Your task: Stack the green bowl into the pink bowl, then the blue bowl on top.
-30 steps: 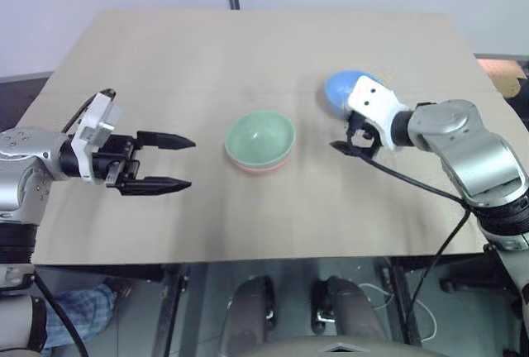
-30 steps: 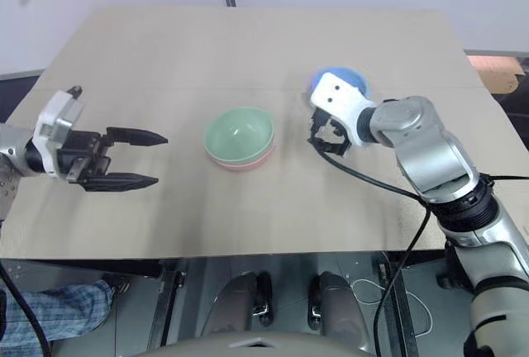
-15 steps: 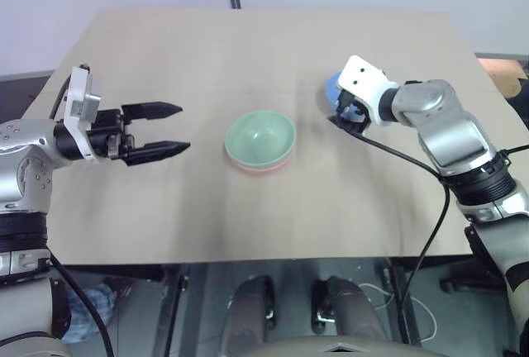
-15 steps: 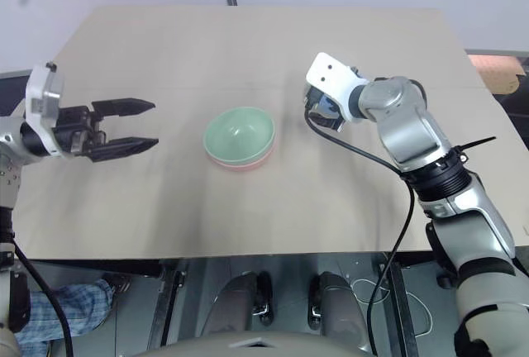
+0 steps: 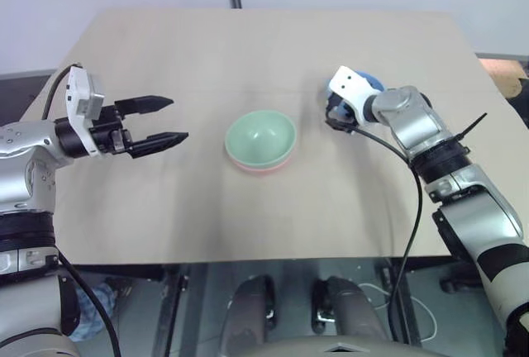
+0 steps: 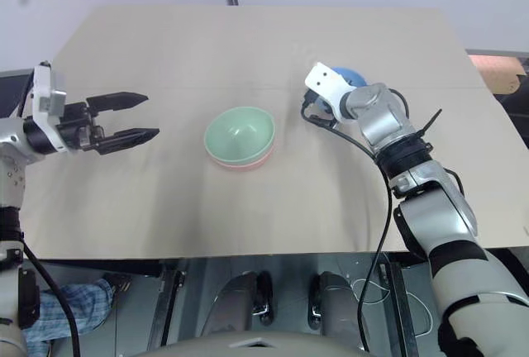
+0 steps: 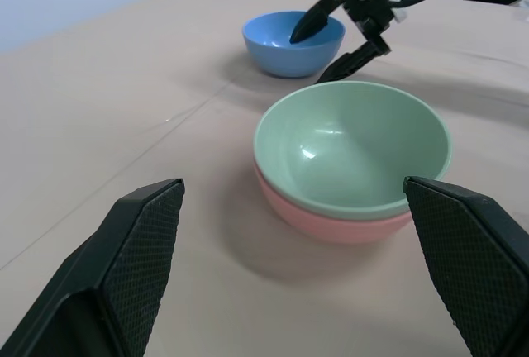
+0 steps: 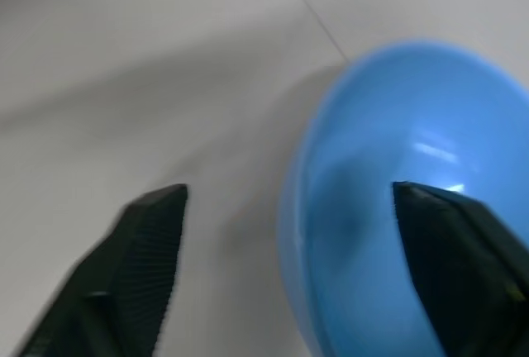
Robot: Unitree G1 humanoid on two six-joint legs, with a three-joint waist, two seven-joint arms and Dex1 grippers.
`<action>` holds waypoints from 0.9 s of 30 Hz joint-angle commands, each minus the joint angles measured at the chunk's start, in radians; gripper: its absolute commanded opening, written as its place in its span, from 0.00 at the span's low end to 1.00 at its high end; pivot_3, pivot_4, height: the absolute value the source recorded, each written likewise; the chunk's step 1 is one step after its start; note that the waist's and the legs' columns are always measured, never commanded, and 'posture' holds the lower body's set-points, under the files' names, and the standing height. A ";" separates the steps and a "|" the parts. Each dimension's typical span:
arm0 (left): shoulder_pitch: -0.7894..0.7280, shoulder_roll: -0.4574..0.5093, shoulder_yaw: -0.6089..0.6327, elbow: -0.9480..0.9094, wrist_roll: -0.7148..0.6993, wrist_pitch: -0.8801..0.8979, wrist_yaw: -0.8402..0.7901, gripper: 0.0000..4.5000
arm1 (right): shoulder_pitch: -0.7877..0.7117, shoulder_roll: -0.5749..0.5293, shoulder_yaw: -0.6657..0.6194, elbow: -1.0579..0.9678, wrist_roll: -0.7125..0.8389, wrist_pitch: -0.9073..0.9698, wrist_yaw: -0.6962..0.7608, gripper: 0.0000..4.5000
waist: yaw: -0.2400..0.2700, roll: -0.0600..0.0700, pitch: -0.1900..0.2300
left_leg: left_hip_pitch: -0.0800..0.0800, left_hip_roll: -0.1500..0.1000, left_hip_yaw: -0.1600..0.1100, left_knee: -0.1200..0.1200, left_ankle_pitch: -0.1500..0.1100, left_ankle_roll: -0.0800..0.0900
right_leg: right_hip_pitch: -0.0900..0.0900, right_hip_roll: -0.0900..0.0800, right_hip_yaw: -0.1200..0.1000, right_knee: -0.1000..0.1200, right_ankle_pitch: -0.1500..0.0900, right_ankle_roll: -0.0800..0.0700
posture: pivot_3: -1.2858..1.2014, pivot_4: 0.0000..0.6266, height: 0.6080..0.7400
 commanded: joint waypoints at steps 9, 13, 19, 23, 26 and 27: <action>-0.017 0.010 0.035 -0.026 -0.009 0.014 -0.022 1.00 | -0.051 0.022 -0.020 -0.016 -0.060 -0.060 0.049 0.01 | -0.019 0.000 0.000 | 0.000 0.000 0.000 0.000 0.000 0.000 | 0.000 0.000 0.001 0.000 0.000 0.000 | 0.52 0.24 1.00; -0.016 0.012 0.031 -0.015 0.000 0.010 -0.030 1.00 | -0.041 0.020 -0.025 -0.240 -0.061 0.053 0.093 0.01 | -0.020 0.001 0.000 | 0.000 0.000 0.000 -0.001 0.000 0.000 | -0.001 0.000 0.001 0.001 0.000 0.000 | 0.52 0.24 1.00; -0.015 0.011 0.027 -0.012 0.004 0.008 -0.042 1.00 | -0.024 0.049 -0.013 -0.611 -0.036 0.246 0.144 0.01 | -0.018 0.001 0.000 | 0.000 0.000 0.000 -0.001 0.000 0.000 | -0.001 0.000 0.001 0.000 0.000 0.000 | 0.52 0.24 1.00; -0.011 0.008 0.024 -0.016 0.001 0.015 -0.056 1.00 | 0.009 0.097 0.041 -0.820 -0.010 0.395 0.160 0.01 | -0.019 0.000 0.000 | 0.000 0.000 0.000 -0.001 0.000 0.000 | -0.001 0.000 0.001 0.001 0.000 0.000 | 0.52 0.24 1.00; -0.007 0.005 0.026 -0.020 -0.001 0.019 -0.058 1.00 | 0.054 0.134 0.102 -0.920 0.007 0.484 0.151 0.01 | -0.018 -0.001 0.000 | 0.000 0.000 0.000 0.000 0.000 0.000 | -0.001 0.000 0.000 0.000 0.000 0.000 | 0.52 0.24 1.00; -0.004 0.006 0.025 -0.017 0.002 0.015 -0.060 1.00 | 0.073 0.141 0.131 -0.947 0.009 0.503 0.147 0.01 | -0.018 -0.001 0.000 | 0.000 0.000 0.000 0.000 0.000 0.000 | 0.000 0.000 0.000 0.001 0.000 0.000 | 0.52 0.24 1.00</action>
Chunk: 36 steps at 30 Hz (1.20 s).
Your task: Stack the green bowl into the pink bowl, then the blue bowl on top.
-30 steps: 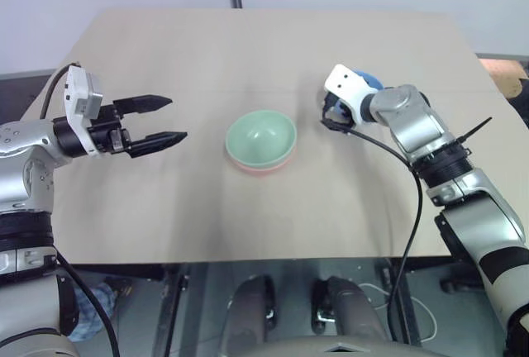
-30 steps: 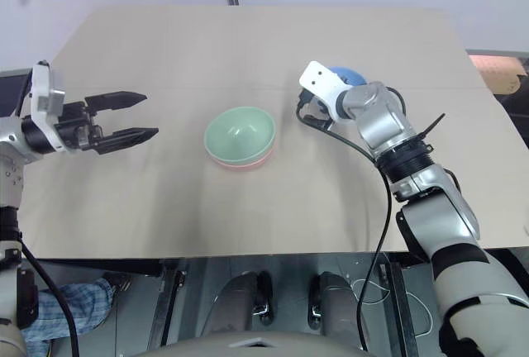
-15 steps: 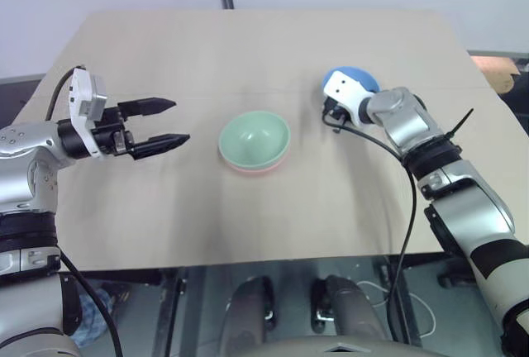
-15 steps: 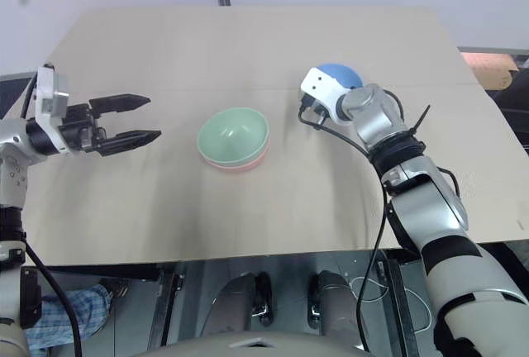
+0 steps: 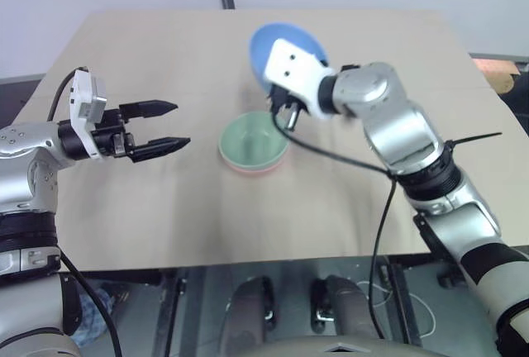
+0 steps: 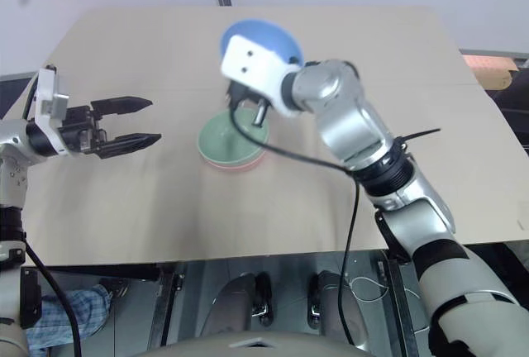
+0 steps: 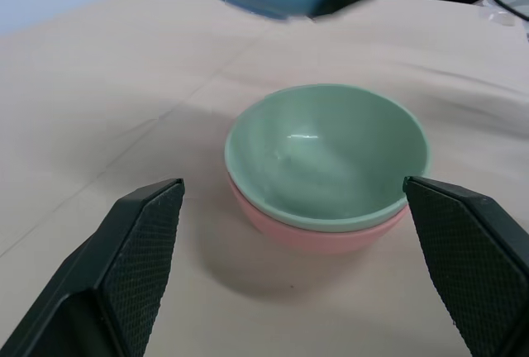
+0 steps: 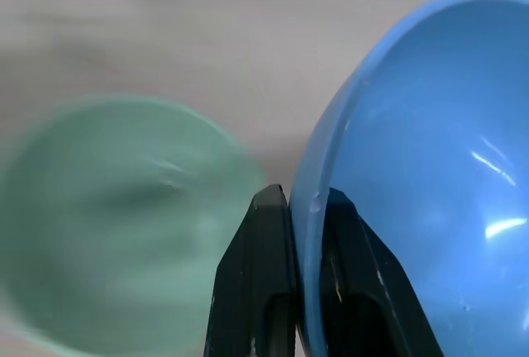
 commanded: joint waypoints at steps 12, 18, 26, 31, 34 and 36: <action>0.031 0.059 0.028 0.000 0.019 -0.009 -0.077 1.00 | 0.105 0.024 0.185 -0.070 0.006 0.055 -0.077 0.21 | 0.000 -0.001 -0.001 | 0.000 0.000 -0.001 0.000 0.000 0.000 | 0.000 0.000 -0.001 0.000 0.000 0.000 | 0.52 0.24 1.00; 0.032 0.064 0.029 0.007 0.024 -0.012 -0.086 1.00 | 0.072 0.009 0.136 -0.107 0.032 0.079 -0.064 0.65 | 0.000 -0.001 -0.001 | 0.000 0.000 -0.001 0.000 0.000 0.000 | 0.000 0.000 -0.001 0.000 0.000 0.000 | 0.52 0.24 1.00; 0.029 0.056 0.017 0.011 0.030 -0.015 -0.095 1.00 | -0.016 -0.074 -0.010 -0.198 0.122 0.162 -0.016 0.65 | 0.001 -0.002 -0.001 | 0.000 0.000 -0.001 0.000 0.000 0.000 | 0.000 0.000 -0.001 0.000 0.000 0.000 | 0.52 0.24 1.00; 0.015 0.050 0.009 0.021 0.034 -0.016 -0.100 1.00 | -0.027 -0.129 -0.066 -0.261 0.179 0.230 -0.011 0.65 | 0.001 -0.002 -0.001 | 0.000 0.000 -0.001 0.000 0.000 0.000 | 0.000 0.000 -0.001 0.000 0.000 0.000 | 0.52 0.24 1.00; 0.015 0.050 0.010 0.022 0.034 -0.016 -0.104 1.00 | 0.007 -0.191 -0.101 -0.312 0.213 0.274 -0.009 0.65 | 0.001 -0.002 -0.001 | 0.000 0.000 -0.001 0.000 0.000 0.000 | 0.000 0.000 -0.001 0.000 0.000 0.000 | 0.52 0.24 1.00; 0.016 0.049 0.010 0.022 0.036 -0.016 -0.102 1.00 | 0.060 -0.241 -0.136 -0.336 0.234 0.294 -0.014 0.65 | 0.004 -0.002 -0.001 | 0.000 0.000 -0.001 0.000 0.000 0.000 | 0.000 0.000 -0.001 -0.001 0.000 0.000 | 0.52 0.24 1.00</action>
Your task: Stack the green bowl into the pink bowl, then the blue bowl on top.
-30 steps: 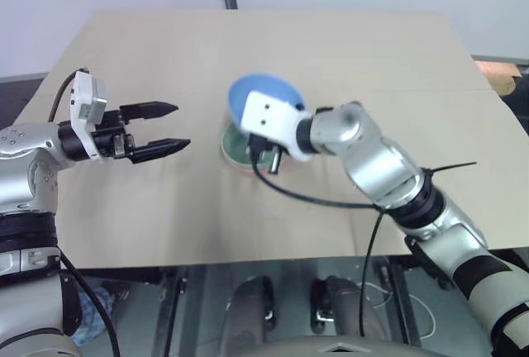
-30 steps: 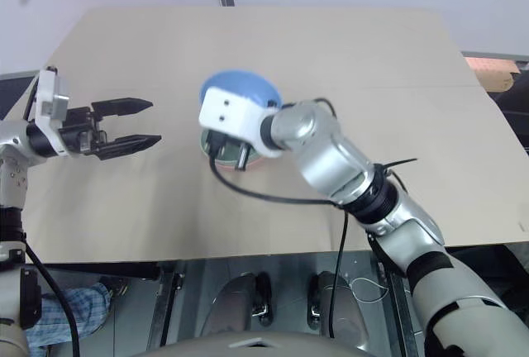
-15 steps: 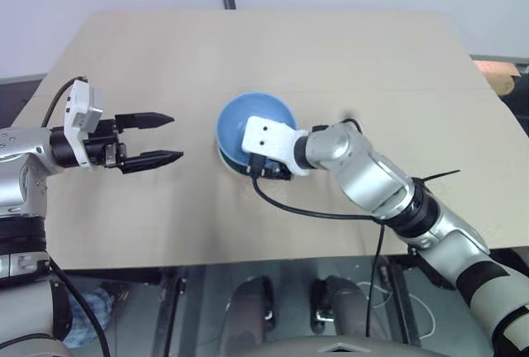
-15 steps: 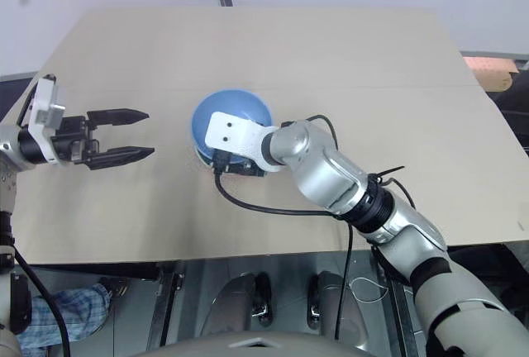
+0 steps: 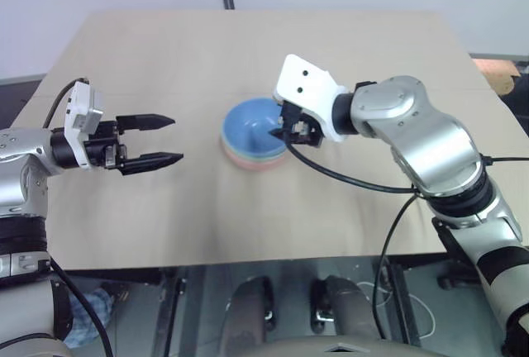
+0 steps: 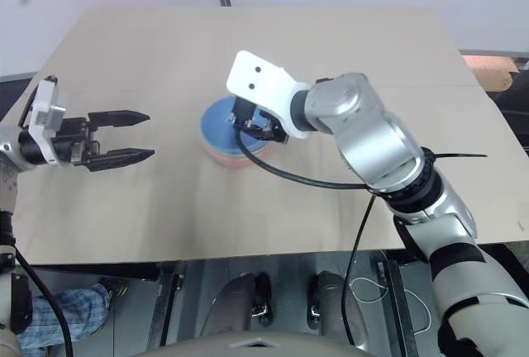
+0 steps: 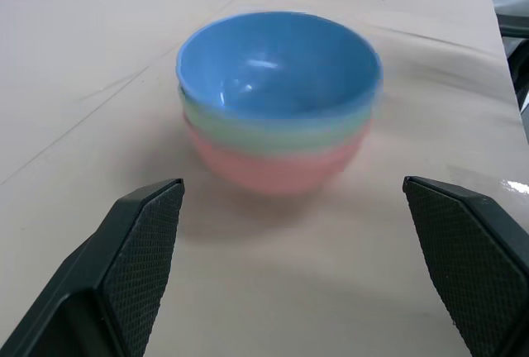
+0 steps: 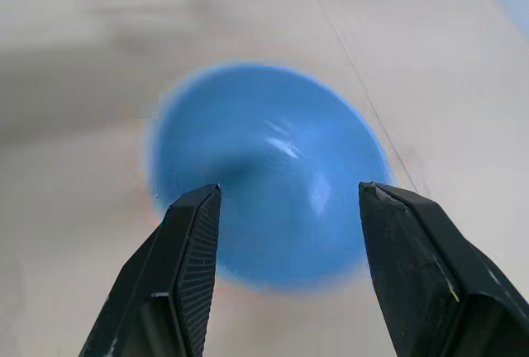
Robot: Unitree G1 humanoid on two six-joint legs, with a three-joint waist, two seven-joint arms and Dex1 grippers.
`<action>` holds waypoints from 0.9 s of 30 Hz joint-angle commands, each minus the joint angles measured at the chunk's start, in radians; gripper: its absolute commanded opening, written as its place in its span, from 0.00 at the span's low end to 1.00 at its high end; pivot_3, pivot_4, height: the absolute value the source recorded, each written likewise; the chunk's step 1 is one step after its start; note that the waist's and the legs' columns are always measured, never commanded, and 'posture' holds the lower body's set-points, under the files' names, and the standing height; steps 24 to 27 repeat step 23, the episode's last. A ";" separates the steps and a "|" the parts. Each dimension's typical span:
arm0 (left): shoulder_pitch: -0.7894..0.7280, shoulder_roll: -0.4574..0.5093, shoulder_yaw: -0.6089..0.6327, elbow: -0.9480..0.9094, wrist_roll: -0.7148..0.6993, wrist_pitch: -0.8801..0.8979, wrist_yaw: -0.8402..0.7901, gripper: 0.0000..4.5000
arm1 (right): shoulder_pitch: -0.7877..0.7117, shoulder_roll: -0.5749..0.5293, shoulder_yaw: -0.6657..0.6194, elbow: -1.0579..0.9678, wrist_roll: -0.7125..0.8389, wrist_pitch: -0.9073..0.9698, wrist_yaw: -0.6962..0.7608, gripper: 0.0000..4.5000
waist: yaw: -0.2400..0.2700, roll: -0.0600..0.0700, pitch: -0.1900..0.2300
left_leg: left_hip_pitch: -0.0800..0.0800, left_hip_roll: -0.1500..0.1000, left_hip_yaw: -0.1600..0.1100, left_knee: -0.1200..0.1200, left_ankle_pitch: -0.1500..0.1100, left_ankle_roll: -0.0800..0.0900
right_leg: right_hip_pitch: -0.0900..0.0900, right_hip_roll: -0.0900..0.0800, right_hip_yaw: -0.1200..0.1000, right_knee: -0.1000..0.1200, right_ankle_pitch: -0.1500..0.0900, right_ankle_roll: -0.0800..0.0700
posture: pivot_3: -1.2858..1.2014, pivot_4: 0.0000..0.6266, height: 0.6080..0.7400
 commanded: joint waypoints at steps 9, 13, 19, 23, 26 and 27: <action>0.022 0.007 0.027 -0.010 0.022 -0.018 0.039 1.00 | 0.503 -0.261 -0.389 -0.092 0.098 -0.392 0.038 0.65 | 0.010 0.000 0.000 | 0.000 0.000 0.000 -0.001 0.000 0.000 | 0.000 0.000 0.000 -0.001 -0.002 0.003 | 0.52 0.24 1.00; 0.047 0.001 0.028 -0.023 0.046 -0.027 0.099 1.00 | 0.659 -0.289 -0.581 -0.054 0.174 -0.518 0.063 0.65 | 0.008 0.000 0.000 | 0.001 0.000 0.000 -0.001 0.000 0.000 | 0.000 0.000 0.000 -0.001 -0.002 0.004 | 0.52 0.24 1.00; 0.056 0.000 0.026 -0.033 0.065 -0.028 0.144 1.00 | 0.869 -0.334 -0.854 -0.023 0.331 -0.581 0.168 0.65 | 0.021 0.000 0.000 | 0.004 0.000 0.000 -0.001 0.000 0.001 | 0.003 0.000 0.001 -0.001 -0.002 0.004 | 0.52 0.24 1.00; 0.071 0.004 0.027 -0.041 0.073 -0.043 0.144 1.00 | 0.964 -0.364 -0.952 -0.040 0.422 -0.591 0.230 0.65 | 0.025 0.000 0.000 | 0.004 0.000 0.000 -0.001 -0.001 0.001 | 0.003 0.000 0.001 -0.001 -0.002 0.004 | 0.52 0.24 1.00; 0.071 0.004 0.027 -0.041 0.073 -0.043 0.144 1.00 | 0.964 -0.364 -0.952 -0.040 0.422 -0.591 0.230 0.65 | 0.025 0.000 0.000 | 0.004 0.000 0.000 -0.001 -0.001 0.001 | 0.003 0.000 0.001 -0.001 -0.002 0.004 | 0.52 0.24 1.00; 0.071 0.004 0.027 -0.041 0.073 -0.043 0.144 1.00 | 0.964 -0.364 -0.952 -0.040 0.422 -0.591 0.230 0.65 | 0.025 0.000 0.000 | 0.004 0.000 0.000 -0.001 -0.001 0.001 | 0.003 0.000 0.001 -0.001 -0.002 0.004 | 0.52 0.24 1.00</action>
